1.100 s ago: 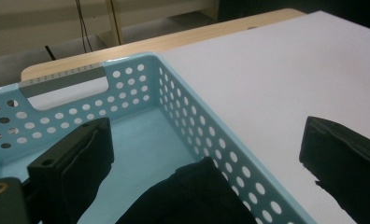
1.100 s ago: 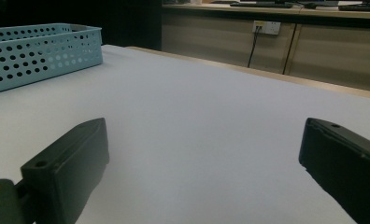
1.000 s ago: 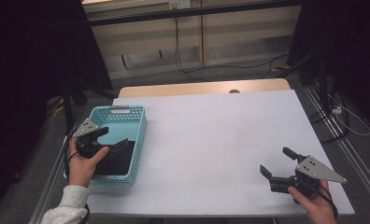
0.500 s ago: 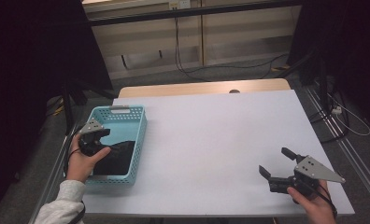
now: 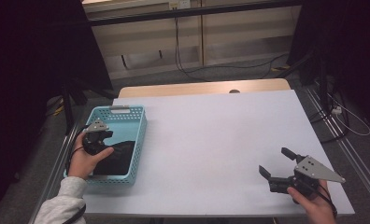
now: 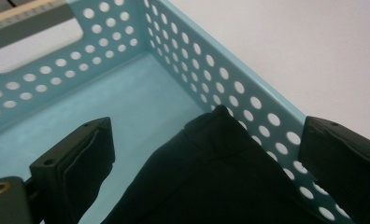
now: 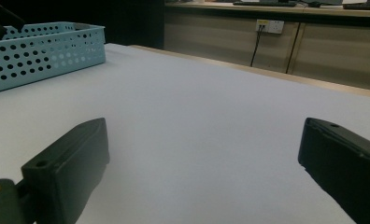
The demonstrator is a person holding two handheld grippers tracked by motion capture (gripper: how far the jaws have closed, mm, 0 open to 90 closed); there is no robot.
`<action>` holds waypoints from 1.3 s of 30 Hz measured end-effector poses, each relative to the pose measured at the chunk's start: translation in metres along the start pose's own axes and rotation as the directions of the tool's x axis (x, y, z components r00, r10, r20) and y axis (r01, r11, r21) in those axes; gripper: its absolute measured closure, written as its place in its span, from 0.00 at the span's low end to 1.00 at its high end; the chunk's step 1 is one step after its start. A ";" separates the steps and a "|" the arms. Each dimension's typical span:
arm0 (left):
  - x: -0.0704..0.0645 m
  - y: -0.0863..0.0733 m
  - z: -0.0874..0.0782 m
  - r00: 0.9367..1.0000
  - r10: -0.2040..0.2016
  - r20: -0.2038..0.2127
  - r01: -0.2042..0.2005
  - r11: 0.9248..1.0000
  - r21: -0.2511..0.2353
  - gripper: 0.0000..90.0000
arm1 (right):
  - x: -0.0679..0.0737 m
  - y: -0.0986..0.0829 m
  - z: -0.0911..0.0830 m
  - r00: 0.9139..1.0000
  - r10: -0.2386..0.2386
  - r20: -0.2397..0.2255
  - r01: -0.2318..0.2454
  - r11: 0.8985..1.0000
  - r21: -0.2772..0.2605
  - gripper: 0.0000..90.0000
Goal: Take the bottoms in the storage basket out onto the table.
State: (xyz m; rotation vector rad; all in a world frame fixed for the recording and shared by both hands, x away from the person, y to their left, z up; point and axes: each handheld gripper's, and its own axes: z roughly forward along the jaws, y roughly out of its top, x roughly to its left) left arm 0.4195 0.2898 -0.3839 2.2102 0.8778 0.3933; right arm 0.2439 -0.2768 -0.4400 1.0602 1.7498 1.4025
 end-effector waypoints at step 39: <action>0.008 -0.015 0.043 0.993 0.050 0.105 -0.073 0.972 0.224 0.04 | 0.004 -0.002 0.004 0.999 -0.011 -0.047 0.013 1.000 0.026 0.02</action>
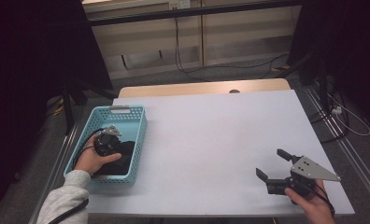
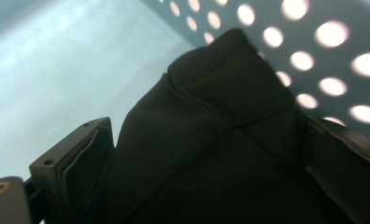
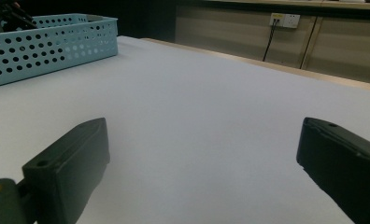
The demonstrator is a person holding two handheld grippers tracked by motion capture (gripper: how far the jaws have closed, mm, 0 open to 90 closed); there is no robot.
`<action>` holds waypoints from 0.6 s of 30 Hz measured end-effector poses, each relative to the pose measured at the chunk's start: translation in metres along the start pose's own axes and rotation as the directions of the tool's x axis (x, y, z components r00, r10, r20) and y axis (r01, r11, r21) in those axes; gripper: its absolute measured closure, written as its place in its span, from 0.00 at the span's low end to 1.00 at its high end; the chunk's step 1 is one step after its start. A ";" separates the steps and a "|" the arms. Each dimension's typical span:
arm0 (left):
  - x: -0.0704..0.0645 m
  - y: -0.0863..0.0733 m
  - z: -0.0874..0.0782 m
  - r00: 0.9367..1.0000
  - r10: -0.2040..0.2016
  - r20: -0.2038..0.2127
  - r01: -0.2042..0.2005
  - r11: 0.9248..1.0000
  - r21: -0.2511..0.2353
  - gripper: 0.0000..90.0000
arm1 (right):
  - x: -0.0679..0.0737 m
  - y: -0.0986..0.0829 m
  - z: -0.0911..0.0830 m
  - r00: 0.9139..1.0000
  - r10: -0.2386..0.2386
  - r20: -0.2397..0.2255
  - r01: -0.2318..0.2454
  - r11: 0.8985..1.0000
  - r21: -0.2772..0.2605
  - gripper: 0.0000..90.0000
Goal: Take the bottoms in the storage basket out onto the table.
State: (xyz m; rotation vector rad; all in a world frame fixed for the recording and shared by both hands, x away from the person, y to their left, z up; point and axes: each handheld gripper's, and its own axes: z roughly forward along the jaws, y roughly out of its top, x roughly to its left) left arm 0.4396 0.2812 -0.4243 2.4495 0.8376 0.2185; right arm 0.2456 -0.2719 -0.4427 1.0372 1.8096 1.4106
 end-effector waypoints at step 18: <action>0.001 -0.005 0.016 0.996 -0.083 -0.044 0.085 0.995 0.052 0.05 | 0.001 0.001 -0.001 1.000 -0.009 -0.001 0.009 1.000 -0.011 0.02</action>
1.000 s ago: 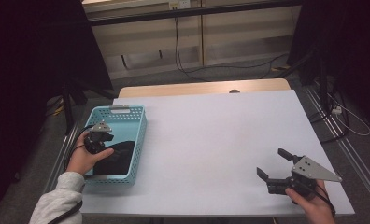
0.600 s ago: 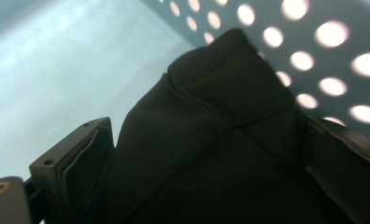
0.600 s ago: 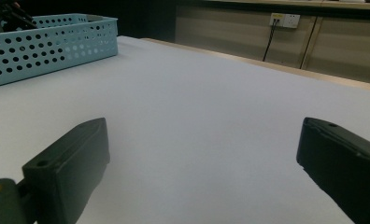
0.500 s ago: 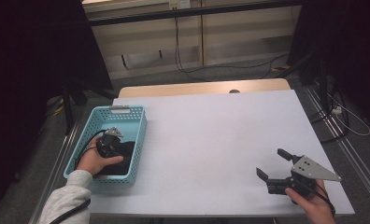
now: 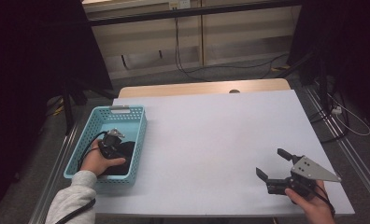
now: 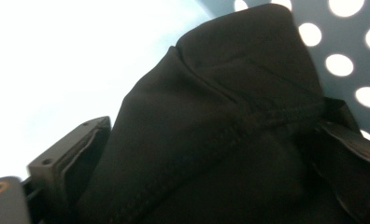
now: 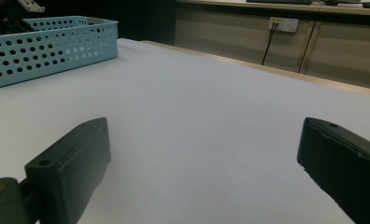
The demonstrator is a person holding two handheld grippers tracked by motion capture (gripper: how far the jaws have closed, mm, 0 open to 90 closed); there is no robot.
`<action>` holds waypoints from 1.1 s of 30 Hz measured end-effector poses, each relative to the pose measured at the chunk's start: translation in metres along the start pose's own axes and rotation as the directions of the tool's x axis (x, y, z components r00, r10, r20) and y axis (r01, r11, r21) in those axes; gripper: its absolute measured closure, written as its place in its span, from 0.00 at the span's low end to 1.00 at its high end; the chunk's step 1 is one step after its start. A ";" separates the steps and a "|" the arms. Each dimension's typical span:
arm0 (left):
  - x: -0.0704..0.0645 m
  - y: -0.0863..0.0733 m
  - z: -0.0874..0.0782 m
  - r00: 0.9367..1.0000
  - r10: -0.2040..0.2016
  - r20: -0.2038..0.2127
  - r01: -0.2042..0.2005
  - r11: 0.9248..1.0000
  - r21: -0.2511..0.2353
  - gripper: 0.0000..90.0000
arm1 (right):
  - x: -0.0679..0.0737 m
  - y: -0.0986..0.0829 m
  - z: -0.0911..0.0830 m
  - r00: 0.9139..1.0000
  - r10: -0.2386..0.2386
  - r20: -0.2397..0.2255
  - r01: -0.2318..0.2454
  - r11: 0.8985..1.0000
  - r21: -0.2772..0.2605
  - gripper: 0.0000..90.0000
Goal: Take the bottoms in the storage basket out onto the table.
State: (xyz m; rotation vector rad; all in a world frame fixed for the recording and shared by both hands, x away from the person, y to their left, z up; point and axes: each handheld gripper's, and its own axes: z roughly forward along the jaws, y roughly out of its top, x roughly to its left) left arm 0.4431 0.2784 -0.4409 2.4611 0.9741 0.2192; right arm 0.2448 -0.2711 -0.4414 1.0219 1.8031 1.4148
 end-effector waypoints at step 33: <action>0.026 0.025 -0.012 0.980 -0.182 -0.081 0.172 0.979 -0.111 0.72 | 0.000 0.001 -0.002 1.000 0.004 0.007 -0.004 1.000 -0.024 0.02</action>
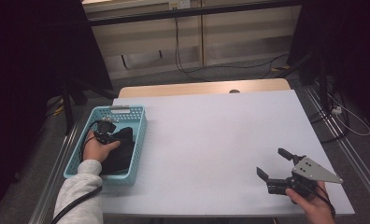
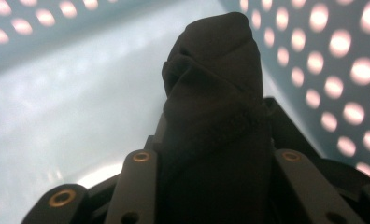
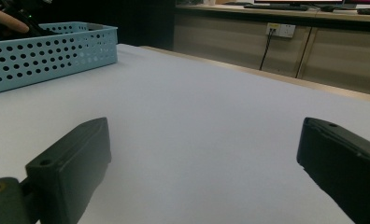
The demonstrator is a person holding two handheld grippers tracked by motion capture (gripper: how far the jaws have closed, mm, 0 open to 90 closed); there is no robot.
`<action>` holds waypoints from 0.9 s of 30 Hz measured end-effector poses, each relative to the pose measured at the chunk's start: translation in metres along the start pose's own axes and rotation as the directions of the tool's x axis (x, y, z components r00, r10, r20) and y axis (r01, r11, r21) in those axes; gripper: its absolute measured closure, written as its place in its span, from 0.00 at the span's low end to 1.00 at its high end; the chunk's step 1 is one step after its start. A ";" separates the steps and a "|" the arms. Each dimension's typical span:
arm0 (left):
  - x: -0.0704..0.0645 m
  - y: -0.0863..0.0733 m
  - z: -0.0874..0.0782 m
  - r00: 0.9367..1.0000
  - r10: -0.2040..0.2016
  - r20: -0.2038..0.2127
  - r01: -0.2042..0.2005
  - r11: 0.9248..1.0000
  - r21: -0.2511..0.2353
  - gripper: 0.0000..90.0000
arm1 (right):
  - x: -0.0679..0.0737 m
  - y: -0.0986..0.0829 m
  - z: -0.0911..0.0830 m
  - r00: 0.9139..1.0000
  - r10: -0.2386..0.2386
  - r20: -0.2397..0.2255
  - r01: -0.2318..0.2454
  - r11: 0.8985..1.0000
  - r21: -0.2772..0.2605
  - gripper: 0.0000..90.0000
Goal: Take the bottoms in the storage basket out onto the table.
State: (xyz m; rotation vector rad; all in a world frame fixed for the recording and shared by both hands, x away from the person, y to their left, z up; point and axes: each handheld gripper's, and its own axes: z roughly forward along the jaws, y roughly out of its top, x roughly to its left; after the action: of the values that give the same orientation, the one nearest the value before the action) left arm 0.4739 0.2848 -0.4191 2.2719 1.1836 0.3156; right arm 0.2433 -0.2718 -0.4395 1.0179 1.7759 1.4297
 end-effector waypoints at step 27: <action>-0.001 -0.021 -0.024 1.000 -0.005 -0.028 0.006 0.999 0.031 0.06 | 0.001 0.001 0.006 1.000 0.001 -0.013 -0.001 1.000 0.000 0.02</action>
State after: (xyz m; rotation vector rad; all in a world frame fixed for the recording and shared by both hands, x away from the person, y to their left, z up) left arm 0.4480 0.3023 -0.4116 2.2979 1.2168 0.3301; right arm 0.2479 -0.2683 -0.4398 1.0122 1.7851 1.4398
